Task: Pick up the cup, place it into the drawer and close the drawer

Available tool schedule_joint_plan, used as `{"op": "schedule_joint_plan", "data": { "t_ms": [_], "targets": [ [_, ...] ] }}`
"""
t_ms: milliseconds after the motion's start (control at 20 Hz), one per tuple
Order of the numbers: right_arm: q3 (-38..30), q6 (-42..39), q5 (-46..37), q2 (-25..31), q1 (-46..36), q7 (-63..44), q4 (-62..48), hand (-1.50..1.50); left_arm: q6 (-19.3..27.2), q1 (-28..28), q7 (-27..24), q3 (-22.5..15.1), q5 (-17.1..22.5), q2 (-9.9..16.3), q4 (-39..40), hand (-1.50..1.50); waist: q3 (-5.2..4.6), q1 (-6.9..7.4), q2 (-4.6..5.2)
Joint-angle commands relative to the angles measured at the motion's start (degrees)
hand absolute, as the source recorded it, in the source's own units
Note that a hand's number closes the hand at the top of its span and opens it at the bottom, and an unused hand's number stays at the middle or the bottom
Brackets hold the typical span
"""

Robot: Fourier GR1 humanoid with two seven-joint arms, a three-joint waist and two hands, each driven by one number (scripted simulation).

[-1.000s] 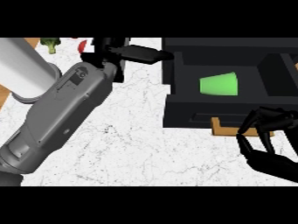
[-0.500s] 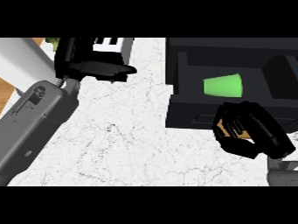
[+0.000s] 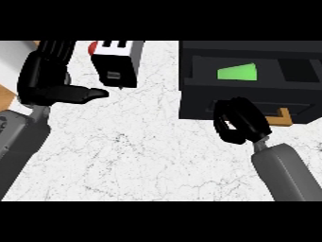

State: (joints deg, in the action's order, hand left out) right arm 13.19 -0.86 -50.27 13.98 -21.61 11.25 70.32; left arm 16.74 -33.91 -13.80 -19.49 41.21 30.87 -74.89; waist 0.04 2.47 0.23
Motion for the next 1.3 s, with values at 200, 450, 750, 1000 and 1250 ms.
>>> {"op": "schedule_joint_plan", "data": {
  "t_ms": [200,450,750,1000,1250],
  "targets": [
    [-7.21,7.26,-0.88,-1.64,-17.87,10.04,-30.92,1.5,-2.14,5.82,-0.39,3.12,-1.3,0.94,-2.77,-1.5,0.05,-0.29,0.37],
    [-10.51,8.83,-0.24,-2.18,-25.15,13.24,-44.49,1.5,-5.45,7.02,-0.73,5.23,-0.71,2.51,-3.33,-1.5,0.08,0.59,0.88],
    [-14.51,6.53,1.3,1.56,-32.43,13.19,-52.58,1.5,-9.7,10.62,-2.16,5.68,0.41,2.83,-4.93,-1.5,0.11,2.37,1.47],
    [-15.86,4.33,2.7,3.88,-34.13,14.83,-54.53,1.5,-11.2,9.63,-1.54,5.44,0.61,2.31,-3.5,-1.5,0.17,3.21,2.27],
    [-18.03,3.85,4.93,5.64,-33.72,16.63,-54.87,1.5,-9.71,9.77,-2.8,3.87,-0.66,-0.26,-5.11,-1.5,0.26,4.23,2.85]
  ]
}}
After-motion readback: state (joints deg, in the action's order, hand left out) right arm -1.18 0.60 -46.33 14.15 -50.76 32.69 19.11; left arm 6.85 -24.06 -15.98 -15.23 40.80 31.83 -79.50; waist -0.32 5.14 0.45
